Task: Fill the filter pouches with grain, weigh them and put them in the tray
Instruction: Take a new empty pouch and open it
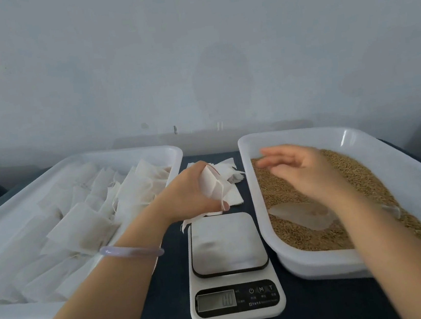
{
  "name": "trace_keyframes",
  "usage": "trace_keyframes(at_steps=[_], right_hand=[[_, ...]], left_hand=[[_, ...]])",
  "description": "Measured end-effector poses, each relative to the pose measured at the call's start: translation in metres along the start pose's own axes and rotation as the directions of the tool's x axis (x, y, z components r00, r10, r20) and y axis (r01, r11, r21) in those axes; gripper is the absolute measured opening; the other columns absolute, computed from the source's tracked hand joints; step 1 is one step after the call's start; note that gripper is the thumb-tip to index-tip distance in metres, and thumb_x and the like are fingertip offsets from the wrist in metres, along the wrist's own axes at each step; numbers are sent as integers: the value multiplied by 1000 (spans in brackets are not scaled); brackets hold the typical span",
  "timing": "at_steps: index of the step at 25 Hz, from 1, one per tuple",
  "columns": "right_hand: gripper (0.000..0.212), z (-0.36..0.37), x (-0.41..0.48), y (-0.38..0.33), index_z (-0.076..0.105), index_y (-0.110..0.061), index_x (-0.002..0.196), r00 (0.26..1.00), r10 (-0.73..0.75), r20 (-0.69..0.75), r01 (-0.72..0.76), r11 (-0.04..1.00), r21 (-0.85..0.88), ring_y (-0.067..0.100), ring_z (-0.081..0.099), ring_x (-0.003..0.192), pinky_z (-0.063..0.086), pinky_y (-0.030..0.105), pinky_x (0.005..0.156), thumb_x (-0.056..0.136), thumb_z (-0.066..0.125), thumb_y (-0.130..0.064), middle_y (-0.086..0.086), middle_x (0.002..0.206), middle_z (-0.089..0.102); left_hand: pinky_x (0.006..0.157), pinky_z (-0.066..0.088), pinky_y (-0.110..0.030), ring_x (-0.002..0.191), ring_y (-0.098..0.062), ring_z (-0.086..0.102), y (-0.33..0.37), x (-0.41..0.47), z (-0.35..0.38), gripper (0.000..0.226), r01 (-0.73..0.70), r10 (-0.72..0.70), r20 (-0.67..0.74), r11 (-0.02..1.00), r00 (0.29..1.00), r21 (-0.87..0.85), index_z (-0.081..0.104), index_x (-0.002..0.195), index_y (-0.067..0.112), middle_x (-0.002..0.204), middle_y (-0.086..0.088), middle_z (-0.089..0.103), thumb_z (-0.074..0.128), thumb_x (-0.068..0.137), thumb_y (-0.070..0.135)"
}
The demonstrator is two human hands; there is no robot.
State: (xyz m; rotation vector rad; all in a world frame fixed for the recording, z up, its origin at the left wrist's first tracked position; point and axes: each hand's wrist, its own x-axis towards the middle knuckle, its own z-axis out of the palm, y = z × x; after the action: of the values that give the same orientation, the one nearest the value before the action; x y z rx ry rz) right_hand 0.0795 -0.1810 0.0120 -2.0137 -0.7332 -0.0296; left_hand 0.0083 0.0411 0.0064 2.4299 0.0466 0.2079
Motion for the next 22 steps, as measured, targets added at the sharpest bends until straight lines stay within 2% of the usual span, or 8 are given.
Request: trace_keyframes(at_steps=[2, 4, 6, 9, 14, 17, 20, 22], right_hand=[[46, -44, -5, 29, 51, -35, 126, 978, 197, 66, -167, 935, -314, 18, 61, 108, 50, 23, 85, 88, 57, -10, -18, 118, 62], [53, -82, -21, 55, 45, -25, 135, 878, 461, 129, -302, 742, -598, 14, 51, 120, 41, 27, 97, 86, 63, -14, -6, 134, 52], [44, -99, -35, 72, 54, -30, 123, 791, 590, 161, -329, 633, -701, 10, 53, 114, 43, 27, 95, 83, 69, -26, -6, 130, 54], [18, -97, -38, 80, 58, -38, 87, 831, 533, 157, -279, 645, -711, 0, 52, 91, 38, 20, 74, 80, 72, -30, -13, 105, 59], [40, -85, -33, 85, 55, -33, 115, 856, 454, 247, -162, 690, -705, 11, 56, 104, 44, 26, 91, 79, 72, -32, -14, 112, 57], [16, -88, -32, 87, 60, -29, 99, 913, 367, 177, -127, 669, -733, 11, 57, 85, 42, 17, 69, 85, 65, -33, -10, 96, 53], [22, -91, -31, 89, 57, -27, 96, 955, 292, 52, -147, 617, -773, 3, 49, 80, 35, 13, 62, 80, 69, -35, -9, 99, 46], [24, -86, -30, 87, 57, -29, 92, 958, 265, 110, -94, 653, -752, 2, 50, 82, 36, 14, 66, 76, 74, -30, -11, 99, 50]], left_hand=[[60, 39, -15, 81, -1, 52, 1, 1, 0, 52, 1, -2, -7, 998, 1000, -63, 50, 107, 27, 93, 14, 52, 82, 66, 31], [57, 39, -14, 77, 0, 54, 2, 2, 1, 50, -6, 4, -18, 994, 1000, -105, 51, 104, 31, 91, 14, 53, 82, 66, 31], [57, 41, -15, 70, -2, 56, 3, 5, 3, 45, -11, 5, -36, 987, 999, -163, 55, 101, 31, 85, 13, 55, 83, 66, 29], [65, 50, -25, 73, -11, 60, 2, 6, 5, 39, 1, -10, -32, 966, 999, -260, 63, 93, 22, 85, 5, 63, 87, 62, 23], [75, 51, -27, 89, -14, 63, 1, 2, 5, 36, 16, -37, -53, 933, 998, -359, 63, 79, 26, 101, 9, 65, 84, 50, 29], [83, 53, -34, 102, -19, 63, 2, 3, 5, 33, 24, -51, -66, 933, 997, -360, 60, 62, 31, 103, 5, 65, 88, 61, 13], [80, 52, -40, 87, -26, 65, -1, 4, 6, 41, 72, -103, -71, 936, 992, -346, 52, 46, 25, 80, -4, 65, 87, 61, 10], [69, 48, -33, 68, -21, 58, -3, 5, 6, 45, 88, -118, -66, 935, 991, -345, 47, 48, 24, 62, 5, 55, 88, 60, 10]])
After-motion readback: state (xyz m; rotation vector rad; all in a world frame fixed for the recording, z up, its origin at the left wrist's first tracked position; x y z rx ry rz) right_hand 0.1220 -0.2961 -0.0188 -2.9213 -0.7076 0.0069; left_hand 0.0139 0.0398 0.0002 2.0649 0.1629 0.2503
